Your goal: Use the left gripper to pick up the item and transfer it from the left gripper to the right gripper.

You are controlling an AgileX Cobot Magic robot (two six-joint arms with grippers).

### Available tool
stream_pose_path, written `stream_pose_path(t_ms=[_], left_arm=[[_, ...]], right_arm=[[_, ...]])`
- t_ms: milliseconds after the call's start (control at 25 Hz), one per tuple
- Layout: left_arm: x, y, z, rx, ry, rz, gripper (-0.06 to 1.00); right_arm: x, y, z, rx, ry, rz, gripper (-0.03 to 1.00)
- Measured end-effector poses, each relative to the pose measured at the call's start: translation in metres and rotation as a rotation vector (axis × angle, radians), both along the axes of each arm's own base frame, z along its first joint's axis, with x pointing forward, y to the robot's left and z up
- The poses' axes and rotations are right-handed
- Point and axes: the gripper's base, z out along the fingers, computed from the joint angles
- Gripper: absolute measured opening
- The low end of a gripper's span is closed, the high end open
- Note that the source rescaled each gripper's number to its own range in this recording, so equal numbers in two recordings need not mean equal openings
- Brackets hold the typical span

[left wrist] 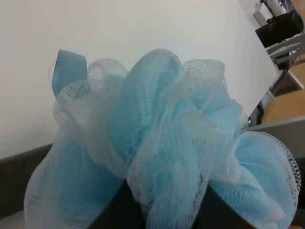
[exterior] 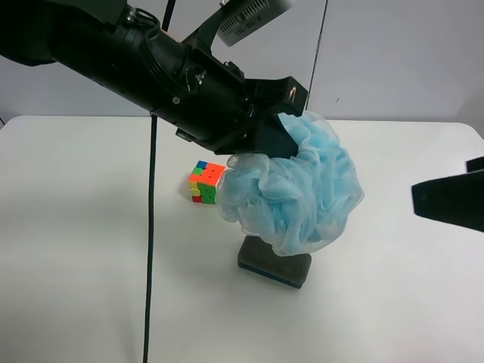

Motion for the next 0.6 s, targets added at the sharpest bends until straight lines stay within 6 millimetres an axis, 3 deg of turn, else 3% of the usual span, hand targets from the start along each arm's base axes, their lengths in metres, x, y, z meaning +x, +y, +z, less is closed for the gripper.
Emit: stream_pose_path(t_ms=[600], left_arm=[[-0.001,0.000,0.000,0.003,0.007,-0.008,0.02]], right_arm=[[0.063,0.041,-0.010,-0.128,-0.055,0.297,1.00]])
